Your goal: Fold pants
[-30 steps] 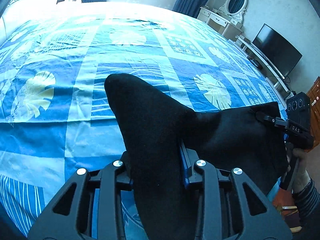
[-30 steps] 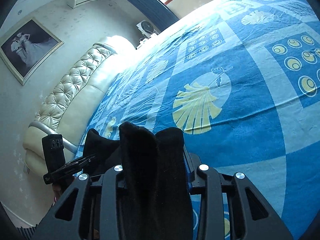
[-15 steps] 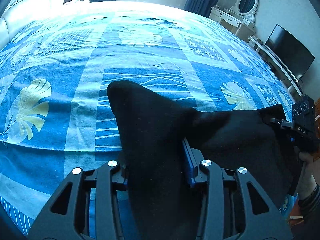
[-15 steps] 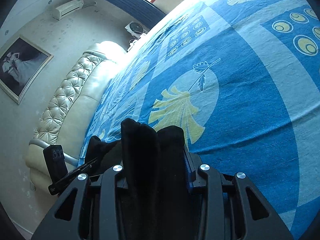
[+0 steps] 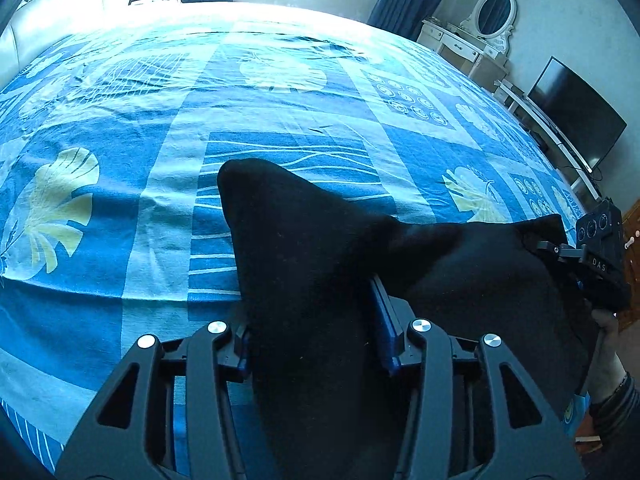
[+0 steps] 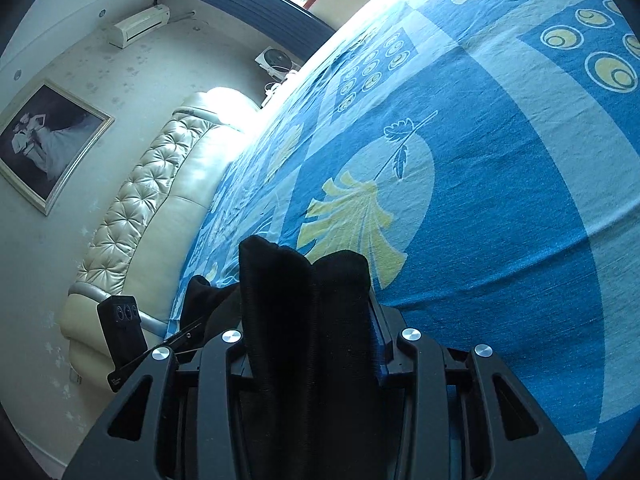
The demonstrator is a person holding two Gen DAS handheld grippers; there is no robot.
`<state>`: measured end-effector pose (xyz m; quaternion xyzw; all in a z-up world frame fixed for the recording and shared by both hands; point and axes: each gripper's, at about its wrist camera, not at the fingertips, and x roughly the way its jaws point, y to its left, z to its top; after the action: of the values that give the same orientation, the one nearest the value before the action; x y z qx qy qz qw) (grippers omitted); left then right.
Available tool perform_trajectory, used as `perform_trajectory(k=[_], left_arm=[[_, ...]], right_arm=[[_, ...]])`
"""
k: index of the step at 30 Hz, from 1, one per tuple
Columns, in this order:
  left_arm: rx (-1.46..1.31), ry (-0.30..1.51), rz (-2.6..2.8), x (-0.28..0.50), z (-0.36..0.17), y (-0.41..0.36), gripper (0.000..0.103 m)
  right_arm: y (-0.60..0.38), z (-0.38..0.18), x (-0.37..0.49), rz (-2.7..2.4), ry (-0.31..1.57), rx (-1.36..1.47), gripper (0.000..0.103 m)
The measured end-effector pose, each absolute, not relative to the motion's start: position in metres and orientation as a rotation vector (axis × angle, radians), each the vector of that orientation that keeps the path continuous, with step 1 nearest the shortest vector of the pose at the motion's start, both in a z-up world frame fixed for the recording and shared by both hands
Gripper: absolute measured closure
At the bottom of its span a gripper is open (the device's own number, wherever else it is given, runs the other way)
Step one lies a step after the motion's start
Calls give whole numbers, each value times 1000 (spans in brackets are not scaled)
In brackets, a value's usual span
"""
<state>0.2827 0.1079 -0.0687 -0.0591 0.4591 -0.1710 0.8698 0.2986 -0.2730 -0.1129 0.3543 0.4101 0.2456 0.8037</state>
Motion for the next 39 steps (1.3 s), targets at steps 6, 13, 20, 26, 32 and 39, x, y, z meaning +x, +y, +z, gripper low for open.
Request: perform_trajectory(k=[6,13,20,26,32,39], left_arm=[[-122,955,-358,282,-67,107,56],[-123,955,-357,282,-67,107,54],[-183,979,-334,274,-62,124,26],[-334,1010,-373,224,-66,150,22],[-535,1051,-467,177,-76,163,14],[-498,1071,-454,174,-78,135,13]], right_arm=[[-274,-114,300,528,874,763,66],[-273,-115,300,528,875,764,65],[-280,-108,292,557,885,826,46],[-291,-99,248,549,900,850,33],[-298,-103,201,530,906,943,27],[-270,-98,201,494,962,853,22]])
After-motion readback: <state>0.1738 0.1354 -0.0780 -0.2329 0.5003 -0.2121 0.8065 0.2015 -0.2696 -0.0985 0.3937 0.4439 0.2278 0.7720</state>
